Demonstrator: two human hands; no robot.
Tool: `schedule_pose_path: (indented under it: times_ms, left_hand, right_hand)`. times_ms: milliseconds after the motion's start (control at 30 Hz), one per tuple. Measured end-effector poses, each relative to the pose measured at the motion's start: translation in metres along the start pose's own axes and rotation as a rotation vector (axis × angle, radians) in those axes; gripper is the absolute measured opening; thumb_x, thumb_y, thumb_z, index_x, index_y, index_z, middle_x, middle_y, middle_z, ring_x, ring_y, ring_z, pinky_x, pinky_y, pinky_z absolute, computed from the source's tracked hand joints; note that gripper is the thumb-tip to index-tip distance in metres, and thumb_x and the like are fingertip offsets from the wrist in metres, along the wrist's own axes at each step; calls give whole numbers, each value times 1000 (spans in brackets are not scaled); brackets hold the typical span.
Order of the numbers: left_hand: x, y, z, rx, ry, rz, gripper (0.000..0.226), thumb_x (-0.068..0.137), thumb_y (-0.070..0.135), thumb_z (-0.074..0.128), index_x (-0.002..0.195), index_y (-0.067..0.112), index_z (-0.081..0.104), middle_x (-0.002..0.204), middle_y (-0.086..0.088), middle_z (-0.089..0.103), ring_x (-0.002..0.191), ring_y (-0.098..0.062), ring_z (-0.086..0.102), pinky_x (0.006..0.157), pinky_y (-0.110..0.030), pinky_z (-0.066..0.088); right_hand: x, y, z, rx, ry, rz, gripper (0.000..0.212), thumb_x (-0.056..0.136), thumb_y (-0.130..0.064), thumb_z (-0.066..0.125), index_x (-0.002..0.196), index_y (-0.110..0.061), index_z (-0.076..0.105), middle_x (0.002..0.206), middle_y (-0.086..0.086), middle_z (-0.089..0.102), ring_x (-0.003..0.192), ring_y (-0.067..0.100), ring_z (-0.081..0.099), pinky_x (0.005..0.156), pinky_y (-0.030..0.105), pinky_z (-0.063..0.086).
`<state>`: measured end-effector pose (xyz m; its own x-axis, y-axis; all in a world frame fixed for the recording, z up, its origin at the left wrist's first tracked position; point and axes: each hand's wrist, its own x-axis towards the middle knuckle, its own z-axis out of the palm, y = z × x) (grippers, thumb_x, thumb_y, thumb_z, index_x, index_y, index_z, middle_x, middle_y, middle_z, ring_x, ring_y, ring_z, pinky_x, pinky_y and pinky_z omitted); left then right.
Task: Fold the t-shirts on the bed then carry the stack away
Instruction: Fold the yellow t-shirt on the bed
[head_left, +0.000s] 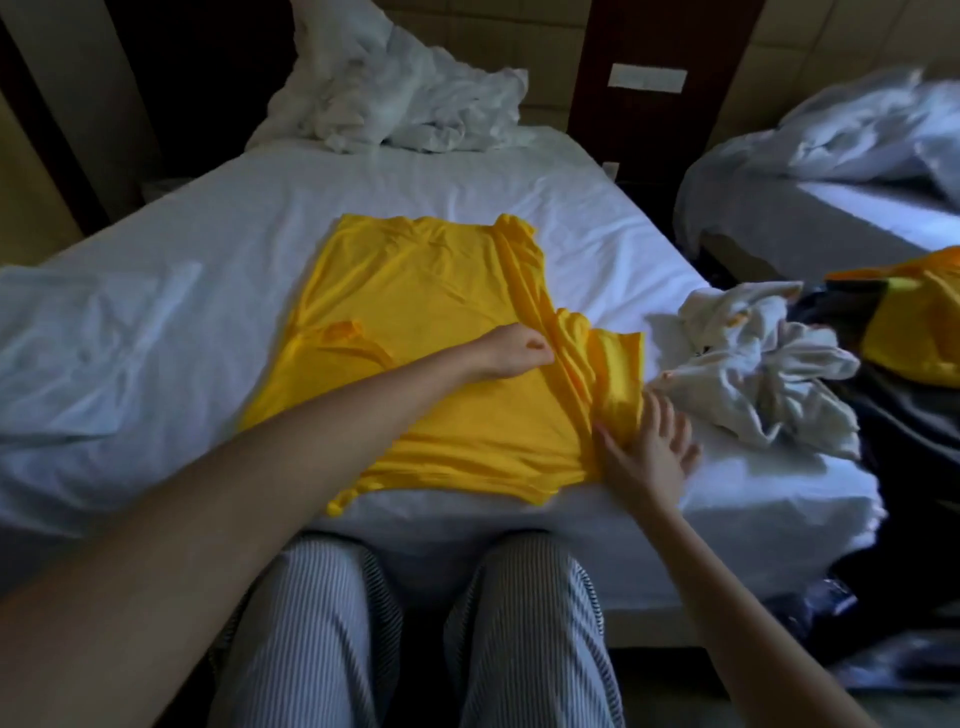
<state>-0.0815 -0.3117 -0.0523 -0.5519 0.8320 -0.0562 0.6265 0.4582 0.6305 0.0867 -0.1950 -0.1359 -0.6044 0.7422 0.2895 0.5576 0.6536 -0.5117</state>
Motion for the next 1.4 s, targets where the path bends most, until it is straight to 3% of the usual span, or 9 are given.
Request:
schedule_pose_path:
  times_ms: [167,300,400,633,733,900,1000,1267,1400]
  left_hand:
    - [56,66,57,-140,149,-65,37,63,53,48,64,16,56,68,-11,56,68,-15,52,72,-37,43]
    - [86,69,100,189,161,-212,64,88,53,54,130,5,46,140,-15,41,129,-33,36,104,-38,31]
    - [92,57,113,312,317,-196,33,96,28,47,119,9,58,136,-10,44,126,-31,39,97,-39,36]
    - [39,56,53,-612,665,-54,32,86,13,47,103,-10,62,105,-26,64,92,-18,53,77,-27,37]
    - [-3,8,39,-825,874,-288,28,87,6,46,111,-2,59,110,-25,60,98,-25,56,87,-36,44]
    - [-58,-57,19,-1295,668,-616,42,85,-15,38,122,3,41,120,-21,47,100,-31,51,89,-46,49]
    - [-60,-62,0,-1051,576,-598,60,86,2,57,136,9,27,131,-14,42,111,-30,50,77,-41,51]
    - [-28,-48,8,173,237,-552,73,90,55,49,149,28,16,152,-16,14,138,-37,18,110,-43,23]
    - [-45,-55,35,560,418,-345,54,99,44,29,150,32,15,159,-8,4,142,-26,10,112,-44,11]
  right_hand:
    - [-6,11,13,10,3,-17,103,65,-72,21,144,-6,29,148,14,34,139,36,22,113,48,1]
    - [-7,14,16,45,35,-60,101,67,-72,25,146,-8,27,149,8,35,140,34,22,113,46,-2]
    - [-9,13,17,81,59,-82,102,68,-72,27,146,-5,26,148,10,35,141,32,22,113,46,-3]
    - [-11,15,13,166,9,-225,87,73,-67,31,148,-24,18,152,1,30,143,25,21,112,37,-7]
    - [-7,20,16,119,-98,-482,59,80,-56,33,137,-45,20,148,-12,27,141,30,22,110,35,-2]
    - [-5,25,14,143,-200,-672,44,85,-59,38,125,-47,52,141,-21,32,139,17,21,110,31,3]
    - [-7,26,15,163,-136,-711,52,87,-69,31,117,-39,62,137,-20,39,135,22,35,109,32,12]
    - [-6,31,12,245,-187,-714,38,83,-43,46,117,-39,62,137,-17,41,133,25,37,107,24,15]
    - [-4,31,7,248,-267,-696,42,80,-56,46,119,-42,56,139,-23,36,139,20,26,110,21,6]
